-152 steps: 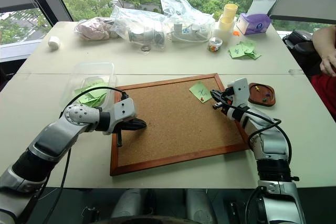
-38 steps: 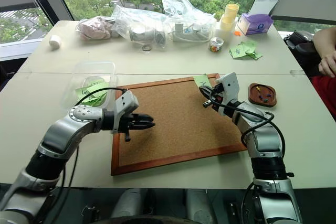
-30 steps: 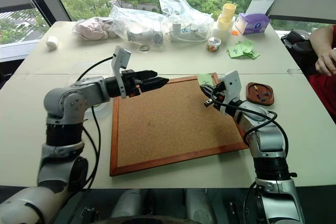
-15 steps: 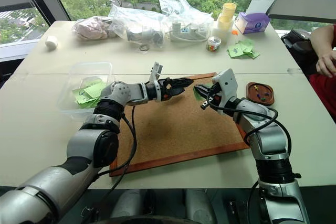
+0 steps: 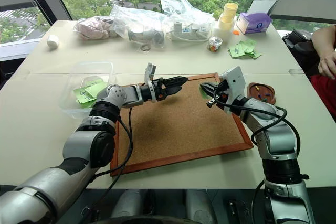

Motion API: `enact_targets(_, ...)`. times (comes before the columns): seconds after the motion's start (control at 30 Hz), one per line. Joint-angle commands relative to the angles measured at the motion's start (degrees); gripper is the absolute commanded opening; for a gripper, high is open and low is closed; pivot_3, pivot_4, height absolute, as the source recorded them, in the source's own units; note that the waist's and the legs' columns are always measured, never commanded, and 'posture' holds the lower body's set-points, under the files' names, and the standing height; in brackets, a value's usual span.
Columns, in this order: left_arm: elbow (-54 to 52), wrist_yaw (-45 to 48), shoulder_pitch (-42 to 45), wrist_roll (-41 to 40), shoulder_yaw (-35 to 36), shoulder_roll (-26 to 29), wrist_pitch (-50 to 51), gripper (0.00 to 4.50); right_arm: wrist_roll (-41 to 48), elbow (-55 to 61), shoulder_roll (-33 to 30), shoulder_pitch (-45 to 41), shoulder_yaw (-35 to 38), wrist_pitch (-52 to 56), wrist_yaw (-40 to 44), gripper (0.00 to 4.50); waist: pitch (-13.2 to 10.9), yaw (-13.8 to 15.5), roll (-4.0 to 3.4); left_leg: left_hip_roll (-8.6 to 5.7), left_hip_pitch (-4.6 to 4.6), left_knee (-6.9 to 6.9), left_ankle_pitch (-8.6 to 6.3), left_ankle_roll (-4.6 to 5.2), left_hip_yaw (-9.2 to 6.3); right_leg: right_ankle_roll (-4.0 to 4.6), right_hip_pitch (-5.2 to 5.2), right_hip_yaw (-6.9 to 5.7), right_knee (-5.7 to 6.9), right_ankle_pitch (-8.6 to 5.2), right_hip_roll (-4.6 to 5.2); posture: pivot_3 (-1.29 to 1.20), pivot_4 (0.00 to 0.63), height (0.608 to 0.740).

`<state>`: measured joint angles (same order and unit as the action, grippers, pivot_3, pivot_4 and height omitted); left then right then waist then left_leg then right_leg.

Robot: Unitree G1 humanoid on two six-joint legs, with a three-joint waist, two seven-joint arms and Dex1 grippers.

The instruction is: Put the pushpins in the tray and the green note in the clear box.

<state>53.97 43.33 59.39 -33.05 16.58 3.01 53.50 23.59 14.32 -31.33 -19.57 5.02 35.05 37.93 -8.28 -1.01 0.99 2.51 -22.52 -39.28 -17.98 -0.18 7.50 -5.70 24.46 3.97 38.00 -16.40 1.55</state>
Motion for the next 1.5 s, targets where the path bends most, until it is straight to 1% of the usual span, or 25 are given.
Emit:
enact_targets(0.03,3.49,5.11,3.69,0.70,-0.92,0.62,-1.00,4.47,2.14,6.69,-2.34,-0.13,-1.89,1.69,3.09,0.00,0.00,-0.02,0.00,0.00,0.00,0.00,0.00,0.00,0.00,0.00,0.00,0.00,0.00,0.00,0.00,0.00,0.150,0.738)
enact_targets(0.2,9.35,12.17,6.41,2.68,-2.60,2.27,-0.08,4.47,3.58,11.95,-6.17,0.93,-4.31,3.57,7.28,0.00,0.00,-0.08,0.00,-0.05,0.00,0.00,0.00,0.01,-0.01,0.00,0.00,-0.01,-0.01,0.00,-0.03,0.00,0.150,0.738)
enact_targets(0.3,10.98,15.45,7.20,3.53,-3.33,2.82,1.23,4.47,4.21,14.11,-7.81,1.15,-4.92,4.09,8.65,0.00,-0.01,-0.11,0.02,-0.04,0.00,0.00,-0.01,0.02,-0.03,0.01,0.00,-0.01,-0.01,0.00,-0.04,0.00,0.150,0.738)
enact_targets(0.47,8.51,25.91,6.38,5.33,-8.93,4.25,7.79,4.47,4.33,17.33,-11.19,0.80,-6.25,3.85,11.66,0.00,-0.02,-0.08,0.03,-0.05,-0.03,0.00,-0.02,0.04,-0.05,0.01,0.01,-0.01,-0.02,-0.01,-0.04,0.00,0.150,0.738)
enact_targets(0.5,7.34,28.12,5.80,5.98,-11.04,4.60,9.21,4.47,4.26,17.81,-11.85,0.75,-6.62,3.60,12.26,0.00,-0.04,-0.07,0.06,-0.05,-0.03,0.00,-0.04,0.06,-0.06,0.01,0.01,-0.02,-0.03,-0.01,-0.04,0.00,0.150,0.738)
enact_targets(0.63,4.48,32.86,4.58,7.37,-15.84,5.41,11.69,4.47,4.45,19.24,-12.97,0.81,-7.34,3.37,13.53,0.00,-0.05,-0.05,0.08,-0.04,-0.04,0.00,-0.07,0.12,-0.08,0.02,0.01,-0.02,-0.03,-0.01,-0.03,0.00,0.150,0.738)
enact_targets(0.8,2.58,35.81,4.41,7.38,-18.32,5.62,13.67,4.47,4.52,20.40,-13.00,0.27,-8.20,3.48,13.90,0.00,-0.08,-0.02,0.13,-0.02,-0.05,0.00,-0.12,0.21,-0.11,0.02,0.01,-0.02,-0.02,-0.01,-0.02,0.00,0.150,0.738)
enact_targets(1.0,0.85,36.82,4.12,7.14,-19.42,4.78,14.93,4.47,4.33,21.34,-13.32,0.40,-8.97,3.60,14.22,0.00,-0.08,0.01,0.14,0.00,-0.06,-0.01,-0.14,0.25,-0.12,0.02,0.02,-0.02,-0.03,-0.01,-0.01,0.00,0.150,0.738)
enact_targets(1.2,-3.51,39.11,1.87,7.61,-24.42,4.01,15.44,4.47,4.18,21.92,-13.50,0.15,-9.49,3.65,14.52,0.00,-0.08,0.03,0.14,0.05,-0.07,-0.01,-0.14,0.26,-0.12,0.02,0.02,-0.02,-0.02,-0.01,0.01,0.00,0.150,0.738)
enact_targets(1.27,-4.56,38.41,1.17,7.90,-25.56,3.52,15.03,4.47,4.07,21.97,-13.50,0.02,-9.69,3.60,14.53,0.00,-0.08,0.02,0.14,0.06,-0.07,-0.01,-0.14,0.25,-0.12,0.02,0.02,-0.02,-0.02,-0.01,0.01,0.00,0.150,0.738)
enact_targets(1.37,-4.17,36.57,1.02,8.04,-25.10,2.83,13.64,4.47,3.97,21.98,-13.41,-0.09,-9.87,3.57,14.38,0.00,-0.08,0.04,0.14,0.10,-0.06,-0.01,-0.15,0.27,-0.13,0.02,0.02,-0.01,-0.02,-0.01,0.00,0.00,0.150,0.738)
enact_targets(1.4,-3.79,35.95,1.16,7.94,-24.50,2.59,13.30,3.95,3.95,22.00,-13.37,-0.10,-9.90,3.56,14.30,0.00,-0.08,0.05,0.14,0.10,-0.06,-0.01,-0.17,0.31,-0.12,0.02,0.02,-0.01,-0.02,-0.02,0.00,0.00,0.150,0.738)
enact_targets(1.43,-3.53,35.51,1.26,7.84,-24.08,2.43,13.10,3.67,3.94,22.02,-13.35,-0.10,-9.92,3.55,14.23,0.00,-0.09,0.07,0.15,0.10,-0.06,-0.01,-0.18,0.32,-0.13,0.02,0.02,-0.01,-0.02,-0.02,0.01,0.00,0.150,0.738)
enact_targets(1.47,-3.15,34.60,1.62,7.29,-22.85,2.08,13.09,3.25,3.87,22.09,-13.34,-0.09,-9.95,3.49,14.14,0.00,-0.09,0.07,0.15,0.10,-0.07,-0.01,-0.18,0.32,-0.13,0.02,0.02,-0.01,-0.02,-0.02,0.01,0.00,0.150,0.738)
enact_targets(1.5,-2.93,33.98,1.86,6.86,-22.01,1.85,13.13,2.69,3.82,22.13,-13.35,-0.08,-9.98,3.45,14.06,0.00,-0.09,0.08,0.15,0.10,-0.07,-0.01,-0.18,0.33,-0.13,0.02,0.02,-0.01,-0.02,-0.02,0.01,0.00,0.150,0.738)
